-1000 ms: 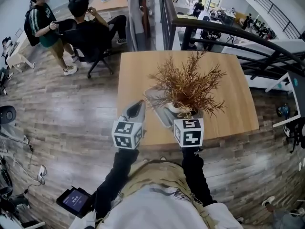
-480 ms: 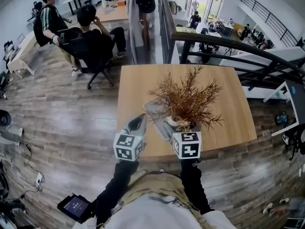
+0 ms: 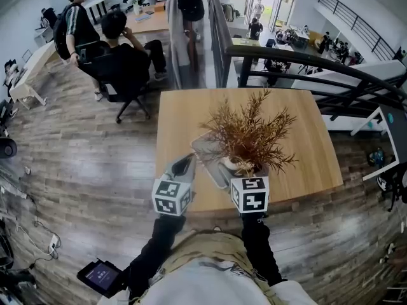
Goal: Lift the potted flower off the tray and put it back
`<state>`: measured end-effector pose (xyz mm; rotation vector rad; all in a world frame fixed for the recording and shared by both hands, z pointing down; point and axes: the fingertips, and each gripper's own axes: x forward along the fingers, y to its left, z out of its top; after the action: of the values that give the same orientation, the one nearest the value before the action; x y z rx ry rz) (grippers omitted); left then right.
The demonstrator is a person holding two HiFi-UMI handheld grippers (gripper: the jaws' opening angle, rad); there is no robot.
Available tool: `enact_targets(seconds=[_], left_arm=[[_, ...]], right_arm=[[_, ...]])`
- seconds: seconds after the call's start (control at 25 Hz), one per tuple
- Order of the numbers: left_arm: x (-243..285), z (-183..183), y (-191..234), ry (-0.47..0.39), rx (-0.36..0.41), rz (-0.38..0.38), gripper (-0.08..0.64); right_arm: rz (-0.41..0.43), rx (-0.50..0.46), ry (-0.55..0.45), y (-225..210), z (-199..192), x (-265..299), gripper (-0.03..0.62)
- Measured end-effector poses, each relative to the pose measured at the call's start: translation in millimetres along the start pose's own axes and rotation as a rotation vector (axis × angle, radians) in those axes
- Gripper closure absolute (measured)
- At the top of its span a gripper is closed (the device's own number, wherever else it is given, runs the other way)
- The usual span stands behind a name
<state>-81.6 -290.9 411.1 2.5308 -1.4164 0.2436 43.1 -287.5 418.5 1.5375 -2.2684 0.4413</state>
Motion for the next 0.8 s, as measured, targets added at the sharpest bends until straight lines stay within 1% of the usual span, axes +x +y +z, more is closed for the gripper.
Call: enact_targets(seconds=[0.56,0.8], left_arm=[[1,-3,-8,0.014,0.004,-0.021,0.558],[3,-4,-4,0.012,0.000,-0.021,0.558]], right_arm=[[-0.007,0.013,0.004,-3,-9,-5,0.114],[-0.007,0.019,0.000,-2,-8,-1,0.114]])
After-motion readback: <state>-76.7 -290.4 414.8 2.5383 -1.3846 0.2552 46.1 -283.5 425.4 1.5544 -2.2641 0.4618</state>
